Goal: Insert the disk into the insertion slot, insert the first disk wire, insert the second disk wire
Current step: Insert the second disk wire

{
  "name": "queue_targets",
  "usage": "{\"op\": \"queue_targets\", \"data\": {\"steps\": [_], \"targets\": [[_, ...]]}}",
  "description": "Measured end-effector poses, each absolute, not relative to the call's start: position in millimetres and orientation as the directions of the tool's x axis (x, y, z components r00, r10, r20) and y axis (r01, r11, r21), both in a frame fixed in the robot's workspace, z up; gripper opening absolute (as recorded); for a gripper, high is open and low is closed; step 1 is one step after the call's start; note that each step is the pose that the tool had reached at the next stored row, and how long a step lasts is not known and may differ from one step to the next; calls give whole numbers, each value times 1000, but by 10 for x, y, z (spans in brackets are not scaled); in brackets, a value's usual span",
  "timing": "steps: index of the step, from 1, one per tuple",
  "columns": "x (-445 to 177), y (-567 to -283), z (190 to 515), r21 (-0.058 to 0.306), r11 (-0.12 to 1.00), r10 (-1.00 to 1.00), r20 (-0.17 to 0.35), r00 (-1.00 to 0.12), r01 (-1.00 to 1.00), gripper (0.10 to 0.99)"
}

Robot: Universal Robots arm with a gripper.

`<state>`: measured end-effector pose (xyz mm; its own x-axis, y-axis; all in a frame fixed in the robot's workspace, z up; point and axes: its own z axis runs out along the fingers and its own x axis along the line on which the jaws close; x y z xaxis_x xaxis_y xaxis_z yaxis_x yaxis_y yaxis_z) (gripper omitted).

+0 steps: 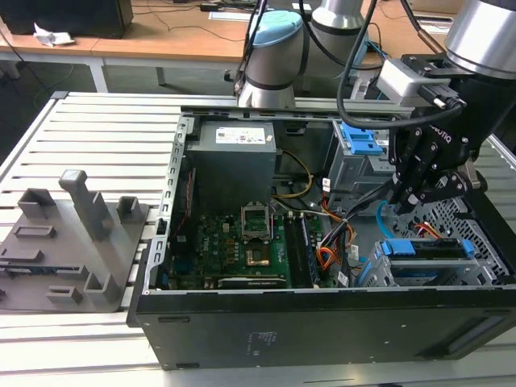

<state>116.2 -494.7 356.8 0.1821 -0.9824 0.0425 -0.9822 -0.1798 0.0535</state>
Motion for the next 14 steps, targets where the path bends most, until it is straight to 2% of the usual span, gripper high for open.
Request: {"op": "queue_targets", "data": {"steps": [4,5,10,14], "targets": [[1161,-4947,3561,55,-179,-982,48,182,-982,239],[1161,-4947,3561,55,-179,-982,49,182,-982,165],[1161,-4950,3561,55,-179,-982,50,182,-982,161],[1161,-5133,3553,55,-179,-982,51,182,-982,161]]}}
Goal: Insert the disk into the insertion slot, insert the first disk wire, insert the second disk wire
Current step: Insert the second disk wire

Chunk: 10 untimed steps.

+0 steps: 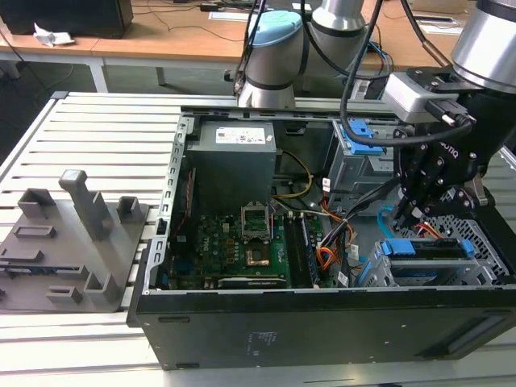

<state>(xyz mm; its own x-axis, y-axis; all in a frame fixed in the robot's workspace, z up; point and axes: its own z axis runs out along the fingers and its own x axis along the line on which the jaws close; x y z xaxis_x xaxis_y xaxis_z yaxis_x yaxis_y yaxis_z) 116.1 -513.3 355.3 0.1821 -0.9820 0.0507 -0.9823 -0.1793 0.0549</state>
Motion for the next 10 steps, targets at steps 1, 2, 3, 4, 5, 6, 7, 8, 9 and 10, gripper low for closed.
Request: {"op": "queue_targets", "data": {"steps": [1,2,3,4,5,6,7,8,9,10], "targets": [[1164,-5193,3541,55,-179,-982,51,182,-982,161],[1169,-5248,3527,55,-179,-982,51,182,-982,161],[1176,-5288,3516,55,-179,-982,51,181,-982,161],[1185,-5300,3509,55,-178,-982,51,181,-982,161],[1200,-5307,3501,55,-176,-983,51,178,-983,161],[1220,-5307,3499,55,-172,-983,51,175,-984,161],[1246,-5307,3499,55,-166,-984,51,168,-985,161],[1257,-5307,3498,55,-161,-985,51,164,-985,161],[1267,-5307,3496,55,-155,-986,51,158,-986,161],[1282,-5307,3491,55,-143,-988,50,146,-988,161]]}}
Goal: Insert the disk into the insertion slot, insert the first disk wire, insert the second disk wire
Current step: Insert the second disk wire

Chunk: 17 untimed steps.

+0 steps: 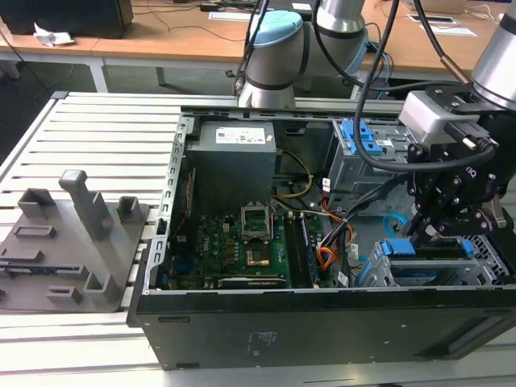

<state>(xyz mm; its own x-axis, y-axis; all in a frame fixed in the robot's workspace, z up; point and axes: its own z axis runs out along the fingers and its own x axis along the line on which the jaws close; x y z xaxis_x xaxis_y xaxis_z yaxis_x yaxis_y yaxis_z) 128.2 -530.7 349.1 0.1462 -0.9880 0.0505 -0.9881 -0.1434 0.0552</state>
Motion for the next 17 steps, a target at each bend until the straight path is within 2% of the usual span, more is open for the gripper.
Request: {"op": "queue_targets", "data": {"steps": [10,17], "targets": [[1404,-5269,3451,56,-25,-998,51,28,-998,161],[1492,-5254,3442,56,19,-999,51,-16,-998,161]]}}
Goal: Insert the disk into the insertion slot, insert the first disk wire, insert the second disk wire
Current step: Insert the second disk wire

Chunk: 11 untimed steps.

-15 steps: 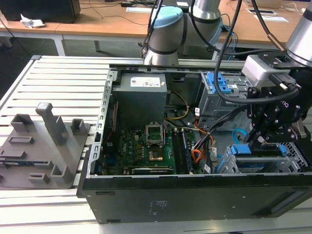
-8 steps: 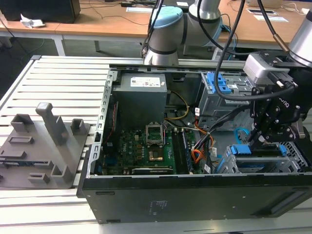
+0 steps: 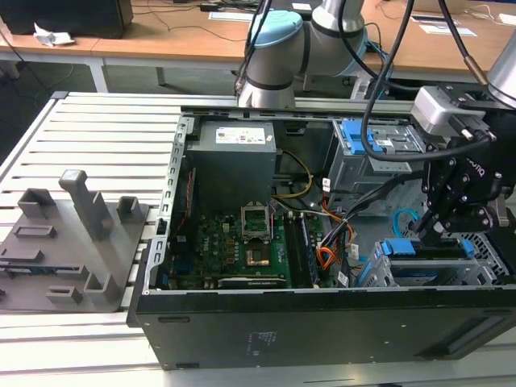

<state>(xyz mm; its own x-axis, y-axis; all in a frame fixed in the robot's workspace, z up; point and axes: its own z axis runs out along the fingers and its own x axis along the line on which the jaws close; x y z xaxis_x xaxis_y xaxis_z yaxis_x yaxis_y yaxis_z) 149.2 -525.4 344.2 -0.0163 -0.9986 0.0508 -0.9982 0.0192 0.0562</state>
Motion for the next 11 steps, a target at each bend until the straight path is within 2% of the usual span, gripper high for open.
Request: {"op": "queue_targets", "data": {"steps": [11], "targets": [[1522,-5295,3428,57,23,-998,51,-20,-998,161]]}}
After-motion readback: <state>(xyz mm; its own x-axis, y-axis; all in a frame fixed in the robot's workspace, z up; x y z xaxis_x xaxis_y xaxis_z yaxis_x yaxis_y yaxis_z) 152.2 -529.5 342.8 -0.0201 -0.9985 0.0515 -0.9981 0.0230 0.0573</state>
